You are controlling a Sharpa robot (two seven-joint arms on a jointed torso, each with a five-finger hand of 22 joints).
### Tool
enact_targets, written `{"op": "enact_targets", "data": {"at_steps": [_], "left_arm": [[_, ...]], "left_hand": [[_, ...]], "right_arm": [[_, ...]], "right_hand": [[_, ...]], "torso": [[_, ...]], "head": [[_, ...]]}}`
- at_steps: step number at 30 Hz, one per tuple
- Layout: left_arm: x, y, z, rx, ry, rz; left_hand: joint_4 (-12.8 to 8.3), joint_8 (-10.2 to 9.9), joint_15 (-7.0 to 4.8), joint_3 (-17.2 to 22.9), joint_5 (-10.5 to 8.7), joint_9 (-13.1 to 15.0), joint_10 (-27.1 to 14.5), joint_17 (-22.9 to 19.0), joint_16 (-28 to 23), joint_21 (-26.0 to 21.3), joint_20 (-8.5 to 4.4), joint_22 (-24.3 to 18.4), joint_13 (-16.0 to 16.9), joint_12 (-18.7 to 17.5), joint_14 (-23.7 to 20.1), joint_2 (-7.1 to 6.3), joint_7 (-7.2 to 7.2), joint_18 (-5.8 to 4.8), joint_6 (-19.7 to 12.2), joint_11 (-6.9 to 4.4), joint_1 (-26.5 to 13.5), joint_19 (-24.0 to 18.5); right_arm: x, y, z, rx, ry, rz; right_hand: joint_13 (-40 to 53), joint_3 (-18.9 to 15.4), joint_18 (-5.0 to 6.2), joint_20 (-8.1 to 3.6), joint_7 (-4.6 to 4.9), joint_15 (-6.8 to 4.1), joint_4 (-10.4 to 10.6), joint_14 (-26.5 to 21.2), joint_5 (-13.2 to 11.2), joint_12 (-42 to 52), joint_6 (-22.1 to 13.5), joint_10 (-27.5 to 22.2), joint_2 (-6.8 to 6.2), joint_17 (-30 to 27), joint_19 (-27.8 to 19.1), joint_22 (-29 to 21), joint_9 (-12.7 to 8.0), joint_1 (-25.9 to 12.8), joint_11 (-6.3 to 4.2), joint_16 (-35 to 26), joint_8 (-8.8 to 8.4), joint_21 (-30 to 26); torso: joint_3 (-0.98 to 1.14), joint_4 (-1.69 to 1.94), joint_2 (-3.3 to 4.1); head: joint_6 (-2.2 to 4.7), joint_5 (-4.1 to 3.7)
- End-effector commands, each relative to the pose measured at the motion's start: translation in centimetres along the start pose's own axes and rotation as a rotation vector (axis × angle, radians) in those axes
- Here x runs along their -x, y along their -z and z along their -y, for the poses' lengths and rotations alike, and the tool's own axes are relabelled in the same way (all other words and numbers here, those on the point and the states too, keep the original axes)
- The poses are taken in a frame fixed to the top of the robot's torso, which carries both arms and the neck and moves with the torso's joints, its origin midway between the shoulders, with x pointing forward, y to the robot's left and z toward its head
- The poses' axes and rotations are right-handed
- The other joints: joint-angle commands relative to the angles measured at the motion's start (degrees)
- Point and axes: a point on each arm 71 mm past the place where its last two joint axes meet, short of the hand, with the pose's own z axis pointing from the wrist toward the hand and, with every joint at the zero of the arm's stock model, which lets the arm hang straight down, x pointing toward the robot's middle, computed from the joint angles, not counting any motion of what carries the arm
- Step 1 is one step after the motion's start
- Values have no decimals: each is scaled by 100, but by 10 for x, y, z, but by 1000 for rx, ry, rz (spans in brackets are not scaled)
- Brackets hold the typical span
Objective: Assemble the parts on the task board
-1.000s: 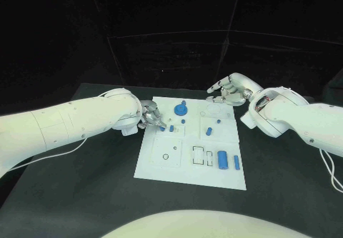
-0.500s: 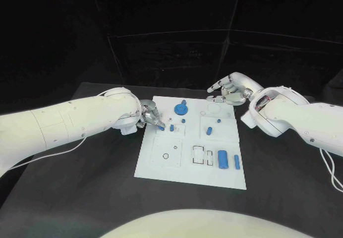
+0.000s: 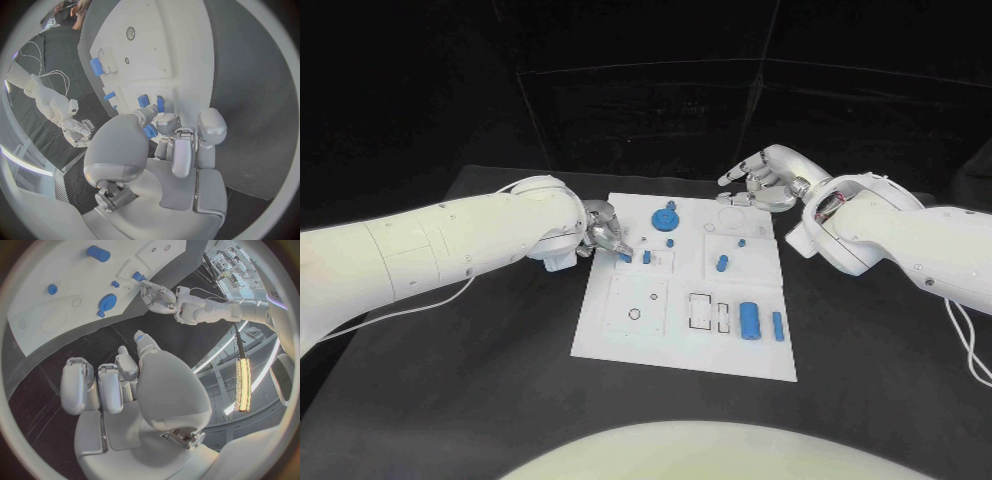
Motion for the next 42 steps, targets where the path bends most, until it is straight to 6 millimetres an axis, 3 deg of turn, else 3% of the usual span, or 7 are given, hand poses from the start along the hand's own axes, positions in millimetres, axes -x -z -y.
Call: {"op": "enact_targets", "data": {"at_steps": [1, 13, 23, 29, 42], "left_arm": [[-1, 0, 0, 11, -13, -1], [-4, 0, 3, 10, -27, -27], [-6, 0, 5, 10, -36, -42], [-4, -2, 6, 27, -29, -25], [-2, -6, 7, 44, -24, -16]], "left_hand": [[-616, 15, -8, 623, 30, 7, 49, 1359, 30, 33, -3, 9, 12, -1, 571, 20, -43, -52, 19, -5, -2, 54], [-634, 19, -8, 631, 29, 6, 63, 1366, 34, 39, -3, 17, 27, 11, 573, 3, -45, -54, 22, -7, -13, 60], [-717, 50, -15, 597, 29, -4, 125, 1386, 44, 59, -8, 50, 105, 73, 577, -164, -72, -60, 85, -21, -121, 80], [-461, 80, -33, 138, 28, -42, 167, 1392, 47, 92, -20, 107, 136, 119, 579, -353, -107, -69, 238, -45, -607, 115], [-204, 68, -60, -312, 29, -108, 173, 1402, 52, 111, -49, 154, 166, 156, 581, -260, -124, -79, 298, -62, -888, 147]], "right_arm": [[0, -1, -2, 11, -1, -3], [0, -1, -2, 12, -1, -5], [-1, -2, -2, 12, -1, -7], [-1, -2, -2, 11, -1, -8], [-2, -3, -2, 13, -4, -7]], "right_hand": [[-5, -22, 109, 12, 13, -41, 1, 300, 36, -3, 5, -36, 63, 257, -28, -8, -9, 8, 8, -20, 27, -21], [-5, -22, 109, 12, 13, -41, 1, 300, 36, -3, 5, -36, 63, 257, -28, -8, -9, 8, 8, -20, 27, -21], [-5, -22, 109, 12, 13, -41, 1, 300, 36, -3, 5, -36, 63, 257, -28, -8, -9, 8, 8, -20, 27, -21], [-5, -22, 109, 12, 13, -41, 1, 300, 36, -3, 5, -36, 63, 257, -28, -8, -9, 8, 8, -20, 27, -21], [-12, -21, 111, 12, 13, -42, 4, 299, 52, -6, 6, -40, 73, 251, -33, -19, -10, 8, 7, -26, 33, -28]], "torso": [[3, -1, 0], [2, 0, 2], [1, 0, 1], [4, 0, -1], [1, 0, 1]], "head": [[-4, 1], [-14, -8], [-27, -11], [-29, -8], [-52, -21]]}}
